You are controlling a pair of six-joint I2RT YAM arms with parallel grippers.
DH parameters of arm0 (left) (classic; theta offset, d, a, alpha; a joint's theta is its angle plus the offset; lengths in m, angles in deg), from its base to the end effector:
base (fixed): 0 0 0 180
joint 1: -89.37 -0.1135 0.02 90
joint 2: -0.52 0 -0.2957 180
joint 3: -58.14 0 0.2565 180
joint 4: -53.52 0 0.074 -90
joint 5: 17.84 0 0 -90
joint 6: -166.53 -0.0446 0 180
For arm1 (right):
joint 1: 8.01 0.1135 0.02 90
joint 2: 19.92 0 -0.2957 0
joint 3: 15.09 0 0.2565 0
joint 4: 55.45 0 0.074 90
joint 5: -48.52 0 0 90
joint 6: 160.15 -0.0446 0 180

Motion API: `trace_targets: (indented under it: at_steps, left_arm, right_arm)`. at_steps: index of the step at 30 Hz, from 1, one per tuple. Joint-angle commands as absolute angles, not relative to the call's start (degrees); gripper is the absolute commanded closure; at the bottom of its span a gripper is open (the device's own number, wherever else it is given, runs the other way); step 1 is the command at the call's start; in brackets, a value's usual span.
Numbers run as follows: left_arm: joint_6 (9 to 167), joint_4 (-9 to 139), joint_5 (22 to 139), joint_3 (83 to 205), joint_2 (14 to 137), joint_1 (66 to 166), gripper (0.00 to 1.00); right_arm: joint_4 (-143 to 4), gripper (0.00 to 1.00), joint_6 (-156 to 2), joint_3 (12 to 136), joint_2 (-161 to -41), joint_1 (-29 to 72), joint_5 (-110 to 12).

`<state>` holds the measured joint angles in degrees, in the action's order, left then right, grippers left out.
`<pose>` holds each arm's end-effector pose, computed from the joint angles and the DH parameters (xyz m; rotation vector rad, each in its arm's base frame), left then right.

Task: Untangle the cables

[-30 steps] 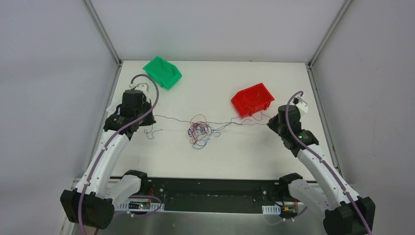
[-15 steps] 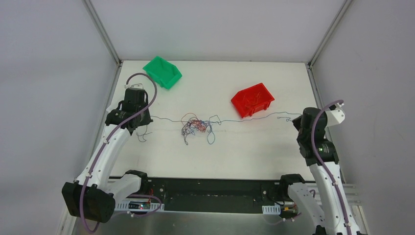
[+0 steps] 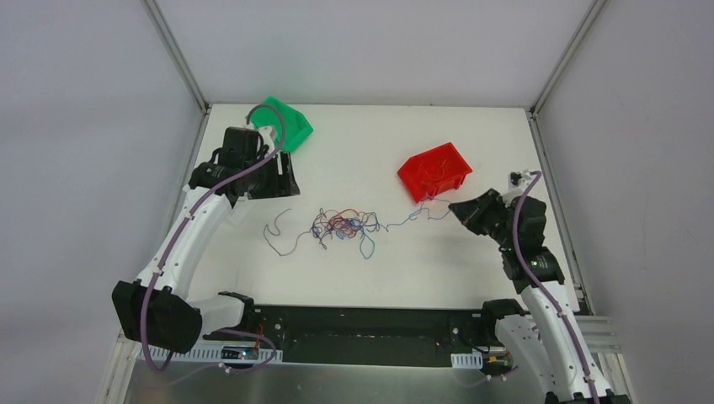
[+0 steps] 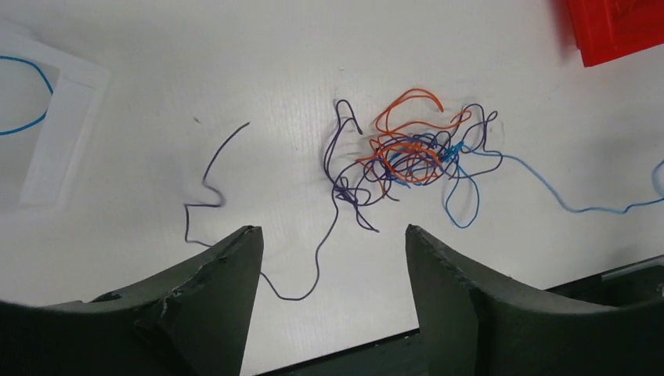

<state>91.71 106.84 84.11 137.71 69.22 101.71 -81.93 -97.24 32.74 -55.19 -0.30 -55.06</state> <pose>0.2435 -0.0627 0.3580 0.0498 2.3407 -0.4828 0.1402 0.0295 0.3118 0.1412 1.8490 0.6418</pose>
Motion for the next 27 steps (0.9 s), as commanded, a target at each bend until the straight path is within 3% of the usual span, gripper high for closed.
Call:
trace_targets:
  at_steps: [1, 4, 13, 25, 27]
  left_arm:
    - [93.6, 106.9, 81.4, 142.2, 72.5, 101.8, 0.19]
    - [97.6, 106.9, 78.0, 144.7, 76.0, 101.6, 0.02]
    - [108.7, 103.9, 71.9, 154.7, 88.3, 100.3, 0.01]
    - [114.5, 99.4, 70.4, 178.4, 109.1, 95.1, 0.01]
    - [115.6, 97.1, 71.8, 182.2, 112.6, 93.9, 0.02]
  right_arm:
    - [-71.8, 1.0, -98.7, 28.1, -57.3, 3.1, -63.9]
    - [-67.2, 1.0, -100.0, 25.7, -59.4, 7.0, -63.0]
    - [-61.0, 0.97, -98.0, 25.3, -69.9, 18.7, -56.5]
    - [-56.7, 0.89, -94.5, 28.2, -81.5, 22.0, -56.9]
    - [-55.8, 0.94, -94.6, 28.8, -83.4, 22.2, -57.7]
